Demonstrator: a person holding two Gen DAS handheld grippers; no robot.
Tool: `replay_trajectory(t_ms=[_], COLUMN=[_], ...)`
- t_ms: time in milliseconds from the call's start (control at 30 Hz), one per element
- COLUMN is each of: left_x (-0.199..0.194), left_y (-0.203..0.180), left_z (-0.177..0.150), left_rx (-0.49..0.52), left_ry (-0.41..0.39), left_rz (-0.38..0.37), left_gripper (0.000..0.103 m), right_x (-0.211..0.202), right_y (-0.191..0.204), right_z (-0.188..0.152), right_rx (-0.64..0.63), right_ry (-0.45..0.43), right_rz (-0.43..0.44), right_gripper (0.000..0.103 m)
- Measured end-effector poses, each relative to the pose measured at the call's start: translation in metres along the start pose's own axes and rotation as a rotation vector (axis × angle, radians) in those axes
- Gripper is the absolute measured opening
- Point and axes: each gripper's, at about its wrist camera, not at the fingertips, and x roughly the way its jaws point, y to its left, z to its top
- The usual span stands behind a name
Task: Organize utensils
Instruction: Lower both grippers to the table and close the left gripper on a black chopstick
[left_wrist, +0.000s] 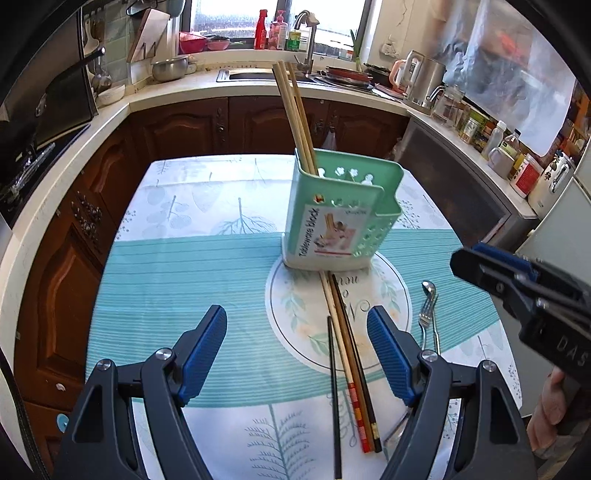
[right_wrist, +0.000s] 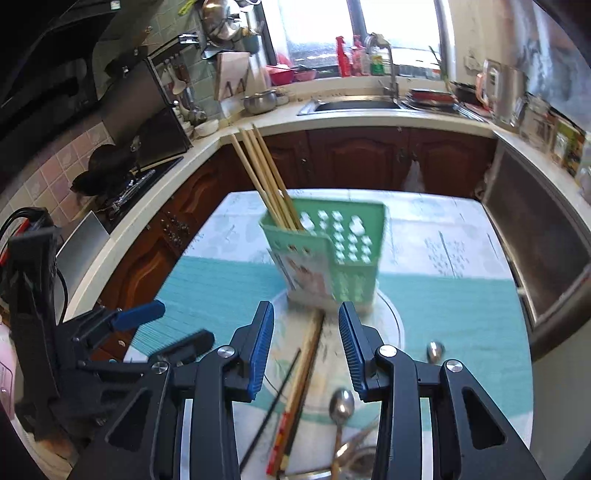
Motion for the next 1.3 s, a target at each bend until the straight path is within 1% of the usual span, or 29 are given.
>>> replay_trajectory(t_ms=[167, 233, 333, 433, 500, 533, 567, 600, 667, 733, 800, 933, 1000, 1100, 1167, 1200, 1267, 1300], left_x=[0.011, 0.02, 0.034, 0.048, 0.054, 0.058, 0.062, 0.066, 0.076, 0.082, 0.086, 0.093, 0.097, 0.105, 0.108, 0.11, 0.111, 0.111], left_y=[-0.007, -0.01, -0.013, -0.019, -0.024, -0.027, -0.03, -0.032, -0.033, -0.034, -0.035, -0.04, -0.045, -0.055, -0.062, -0.063, -0.063, -0.062], left_z=[-0.018, -0.028, -0.043, -0.055, -0.061, -0.064, -0.067, -0.07, -0.075, -0.078, -0.081, -0.083, -0.083, -0.08, -0.077, -0.076, -0.074, -0.073], left_rx=[-0.01, -0.011, -0.016, 0.016, 0.046, 0.068, 0.085, 0.097, 0.105, 0.108, 0.114, 0.133, 0.157, 0.195, 0.222, 0.226, 0.23, 0.234], left_ry=[0.033, 0.059, 0.106, 0.159, 0.182, 0.196, 0.21, 0.23, 0.287, 0.321, 0.349, 0.386, 0.394, 0.41, 0.423, 0.435, 0.449, 0.454], left_rz=[-0.012, -0.014, -0.028, -0.026, -0.015, 0.001, 0.012, 0.011, 0.001, -0.011, -0.016, 0.004, 0.026, 0.062, 0.074, 0.074, 0.084, 0.094], left_gripper=[0.077, 0.077, 0.077, 0.077, 0.077, 0.075, 0.066, 0.061, 0.043, 0.036, 0.036, 0.035, 0.031, 0.031, 0.026, 0.025, 0.019, 0.018], right_x=[-0.009, -0.006, 0.002, 0.009, 0.014, 0.016, 0.018, 0.023, 0.028, 0.034, 0.037, 0.041, 0.044, 0.048, 0.05, 0.05, 0.052, 0.053], right_y=[-0.023, -0.03, -0.04, -0.052, -0.058, -0.059, -0.06, -0.059, -0.061, -0.064, -0.066, -0.064, -0.062, -0.06, -0.059, -0.059, -0.06, -0.06], right_z=[-0.046, -0.062, -0.085, -0.104, -0.112, -0.116, -0.12, -0.116, -0.12, -0.115, -0.113, -0.111, -0.112, -0.114, -0.114, -0.115, -0.116, -0.116], right_rx=[0.049, 0.061, 0.07, 0.105, 0.131, 0.135, 0.136, 0.135, 0.148, 0.17, 0.184, 0.185, 0.177, 0.169, 0.165, 0.165, 0.171, 0.173], right_ry=[0.029, 0.052, 0.096, 0.146, 0.161, 0.164, 0.167, 0.173, 0.187, 0.197, 0.199, 0.202, 0.208, 0.215, 0.22, 0.22, 0.218, 0.218], right_rz=[0.0, -0.015, -0.014, -0.006, 0.002, 0.0, -0.002, -0.003, -0.001, 0.013, 0.022, 0.025, 0.024, 0.027, 0.026, 0.027, 0.029, 0.031], right_gripper=[0.037, 0.037, 0.037, 0.037, 0.037, 0.037, 0.037, 0.037, 0.037, 0.037, 0.037, 0.037, 0.037, 0.037, 0.037, 0.037, 0.037, 0.037])
